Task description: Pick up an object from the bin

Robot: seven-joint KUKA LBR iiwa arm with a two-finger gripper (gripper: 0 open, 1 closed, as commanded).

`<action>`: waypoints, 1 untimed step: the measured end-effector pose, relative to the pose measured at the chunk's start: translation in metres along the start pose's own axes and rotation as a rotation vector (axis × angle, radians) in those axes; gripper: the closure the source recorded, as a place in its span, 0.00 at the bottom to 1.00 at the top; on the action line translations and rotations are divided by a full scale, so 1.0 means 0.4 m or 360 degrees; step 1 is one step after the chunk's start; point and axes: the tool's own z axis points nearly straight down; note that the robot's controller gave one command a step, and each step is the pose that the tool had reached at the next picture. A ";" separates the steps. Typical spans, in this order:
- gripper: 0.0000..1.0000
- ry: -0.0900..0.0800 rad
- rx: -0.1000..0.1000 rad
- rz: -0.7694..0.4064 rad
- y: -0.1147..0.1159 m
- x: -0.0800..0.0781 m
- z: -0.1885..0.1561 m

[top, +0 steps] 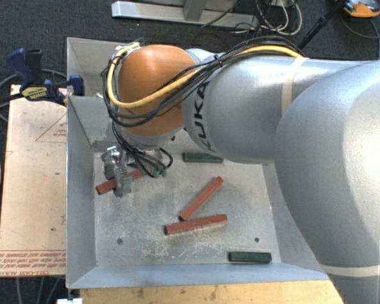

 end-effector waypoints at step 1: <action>1.00 0.0003 -0.0001 -0.0013 0.008 0.022 -0.214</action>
Offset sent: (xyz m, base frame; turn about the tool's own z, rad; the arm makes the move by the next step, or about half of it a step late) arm -0.0121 -0.0021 0.0797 -0.0090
